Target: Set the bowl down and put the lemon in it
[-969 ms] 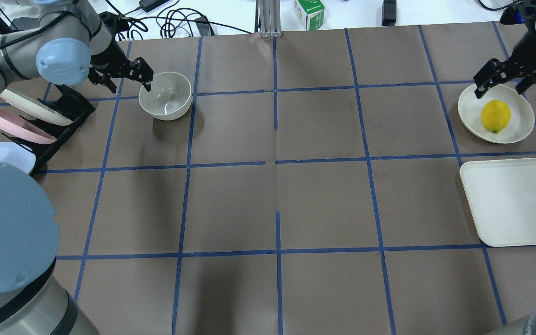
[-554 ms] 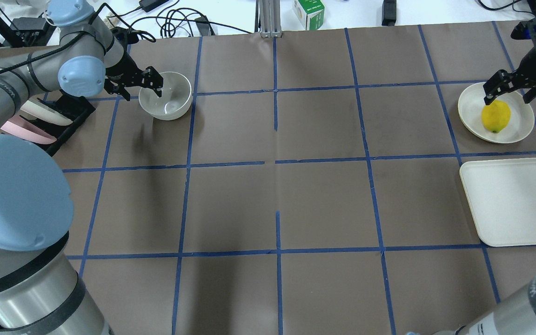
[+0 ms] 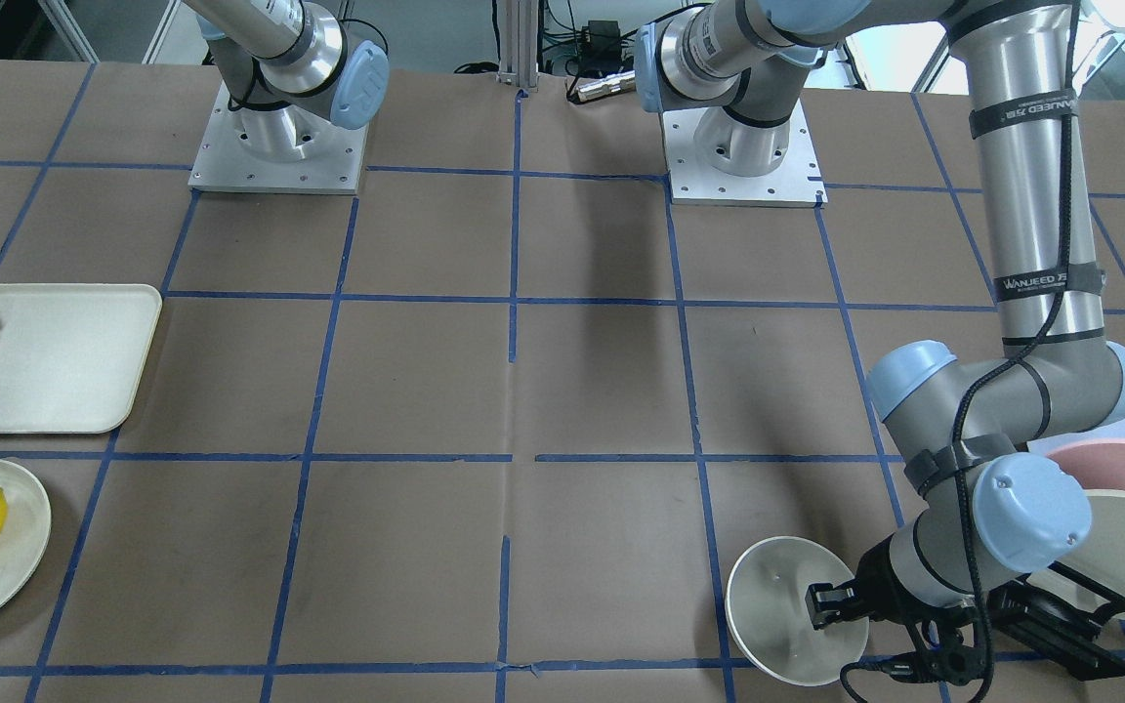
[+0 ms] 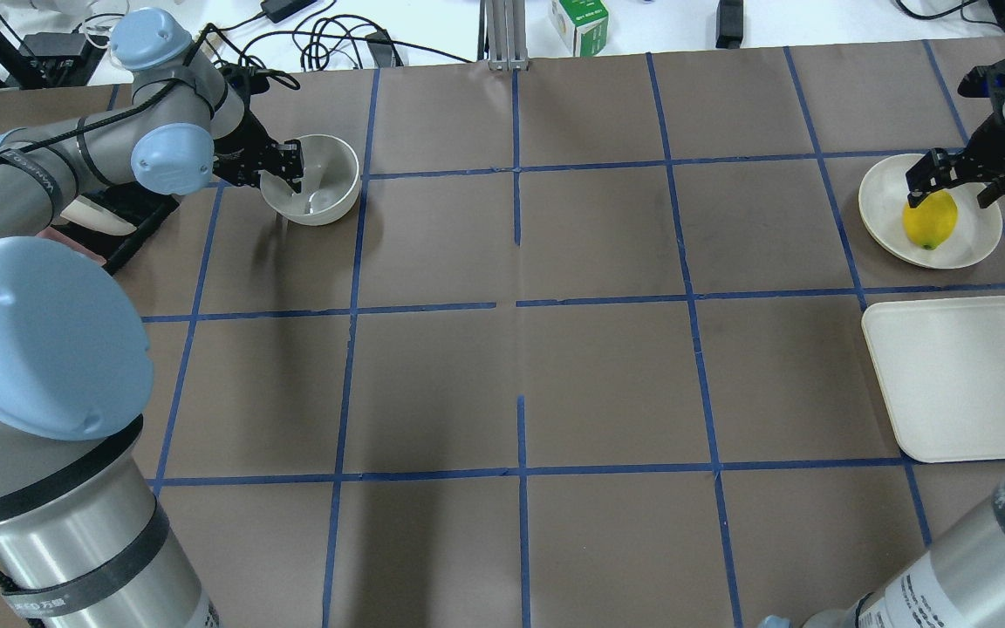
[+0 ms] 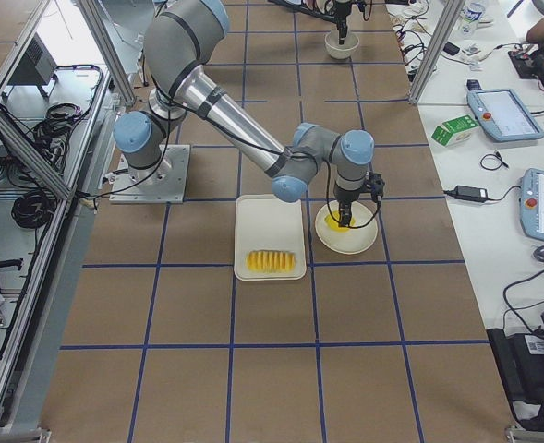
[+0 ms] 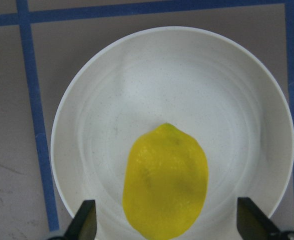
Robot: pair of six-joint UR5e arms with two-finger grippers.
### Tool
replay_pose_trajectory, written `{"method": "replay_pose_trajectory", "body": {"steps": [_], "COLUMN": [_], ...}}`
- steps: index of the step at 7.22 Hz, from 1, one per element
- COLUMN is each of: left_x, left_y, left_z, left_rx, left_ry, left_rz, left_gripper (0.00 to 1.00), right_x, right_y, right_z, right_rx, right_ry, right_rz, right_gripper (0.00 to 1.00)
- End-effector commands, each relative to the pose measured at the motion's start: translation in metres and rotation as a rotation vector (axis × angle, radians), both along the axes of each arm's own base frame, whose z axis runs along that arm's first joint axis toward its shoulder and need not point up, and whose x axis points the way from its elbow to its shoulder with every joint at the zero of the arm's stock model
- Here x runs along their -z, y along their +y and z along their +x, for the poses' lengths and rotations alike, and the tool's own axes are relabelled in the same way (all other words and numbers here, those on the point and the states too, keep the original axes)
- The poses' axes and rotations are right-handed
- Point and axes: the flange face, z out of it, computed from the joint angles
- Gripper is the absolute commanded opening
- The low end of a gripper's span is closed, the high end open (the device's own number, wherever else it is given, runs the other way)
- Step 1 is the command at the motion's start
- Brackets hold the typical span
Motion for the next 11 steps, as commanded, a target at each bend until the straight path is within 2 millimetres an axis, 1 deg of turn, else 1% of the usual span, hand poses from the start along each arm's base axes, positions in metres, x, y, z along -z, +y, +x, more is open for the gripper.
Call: {"method": "replay_pose_trajectory", "body": {"steps": [1, 2, 3, 4, 5, 6, 7, 8, 9, 10, 11], "left_x": [-0.014, -0.030, -0.050, -0.065, -0.062, -0.058, -0.058, -0.056, -0.052, -0.040, -0.046], "left_y": [0.001, 0.006, 0.018, 0.037, 0.066, 0.094, 0.124, 0.157, 0.177, 0.189, 0.192], "left_z": [-0.003, -0.022, -0.057, -0.097, -0.136, -0.168, -0.203, -0.246, -0.267, -0.265, -0.266], "left_rx": [0.002, 0.024, 0.011, 0.016, 0.027, 0.021, 0.022, 0.022, 0.051, 0.054, 0.056], "left_ry": [0.001, -0.004, 0.054, 0.108, 0.142, 0.153, 0.159, 0.167, 0.171, 0.171, 0.179], "left_rz": [-0.016, -0.013, -0.007, -0.003, 0.021, 0.054, 0.063, 0.033, -0.027, -0.020, -0.029], "left_gripper": [0.12, 0.11, 0.12, 0.12, 0.12, 0.09, 0.08, 0.06, 0.05, 0.05, 0.06], "right_x": [0.014, 0.028, 0.032, 0.032, 0.030, 0.026, 0.021, 0.003, -0.024, -0.048, -0.066], "right_y": [-0.005, -0.009, -0.010, -0.010, -0.009, -0.006, -0.003, 0.000, 0.007, 0.014, 0.022], "right_z": [-0.003, -0.005, -0.006, -0.007, -0.007, -0.008, -0.011, -0.009, -0.001, 0.014, 0.035], "right_rx": [0.070, 0.064, 0.066, 0.079, 0.086, 0.088, 0.092, 0.092, 0.104, 0.183, 0.198], "right_ry": [-0.008, 0.003, 0.005, 0.004, 0.007, 0.033, 0.052, 0.060, 0.060, 0.034, 0.012], "right_rz": [-0.004, -0.020, -0.024, -0.022, -0.016, 0.004, 0.023, 0.024, 0.016, 0.026, 0.060], "right_gripper": [1.00, 1.00, 1.00, 0.88, 0.30, 0.00, 0.00, 0.00, 0.00, 0.00, 0.00]}}
